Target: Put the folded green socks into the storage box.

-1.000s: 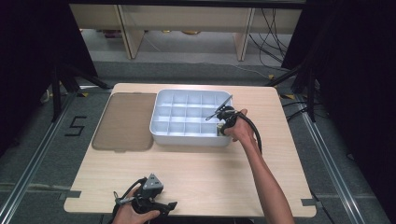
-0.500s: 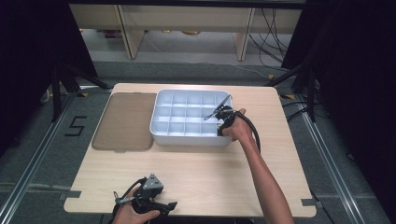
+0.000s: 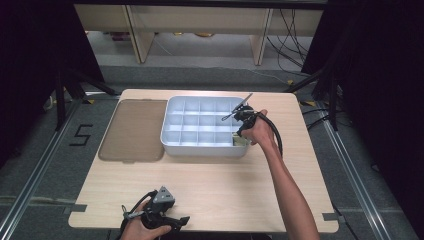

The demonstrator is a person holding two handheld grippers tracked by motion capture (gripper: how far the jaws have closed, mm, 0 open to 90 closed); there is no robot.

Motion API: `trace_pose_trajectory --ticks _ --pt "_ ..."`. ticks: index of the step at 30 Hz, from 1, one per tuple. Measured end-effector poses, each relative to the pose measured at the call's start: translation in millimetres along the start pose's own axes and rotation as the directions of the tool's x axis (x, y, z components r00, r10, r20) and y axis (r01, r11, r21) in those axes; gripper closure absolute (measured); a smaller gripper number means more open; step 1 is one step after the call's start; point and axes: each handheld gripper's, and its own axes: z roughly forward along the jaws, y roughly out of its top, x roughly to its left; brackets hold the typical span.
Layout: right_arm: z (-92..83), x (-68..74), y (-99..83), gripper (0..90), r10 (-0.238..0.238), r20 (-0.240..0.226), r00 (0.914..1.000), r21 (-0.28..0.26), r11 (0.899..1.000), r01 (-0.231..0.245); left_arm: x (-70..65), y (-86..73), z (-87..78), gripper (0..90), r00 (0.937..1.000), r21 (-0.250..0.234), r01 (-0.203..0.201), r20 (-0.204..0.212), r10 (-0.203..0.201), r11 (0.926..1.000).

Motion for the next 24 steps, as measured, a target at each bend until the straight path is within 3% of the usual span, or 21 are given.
trace_pose_trajectory --ticks 5,9,14,16,22,24 --pt "9.3 2.2 0.7 88.2 -0.01 -0.017 0.9998 0.019 1.0 0.011 -0.4 -0.4 0.8 22.9 0.9998 0.0 0.018 -0.002 -0.018 0.9998" --pt "20.7 6.3 2.5 89.0 -0.024 -0.001 0.9997 0.061 0.998 0.024 -0.4 0.0 -0.2 22.9 1.0 0.005 -0.005 0.001 0.005 1.0" --pt "31.6 9.9 3.9 89.2 -0.024 -0.01 0.9997 0.096 0.995 0.025 -0.3 -0.4 0.8 22.9 1.0 -0.003 0.005 0.0 -0.005 1.0" --pt "33.3 11.5 4.8 89.3 -0.016 -0.009 0.9998 0.112 0.994 0.017 0.8 -0.5 -0.2 22.9 1.0 0.011 -0.01 0.003 0.01 0.9999" --pt "31.8 11.0 5.6 88.8 -0.017 -0.018 0.9997 0.11 0.994 0.019 -0.2 -0.7 0.8 22.9 1.0 0.004 0.002 0.002 -0.002 1.0" --pt "26.6 9.0 4.6 86.9 -0.014 -0.027 0.9996 0.086 0.996 0.016 0.3 -0.7 0.9 22.9 1.0 0.005 -0.001 0.002 0.001 1.0"
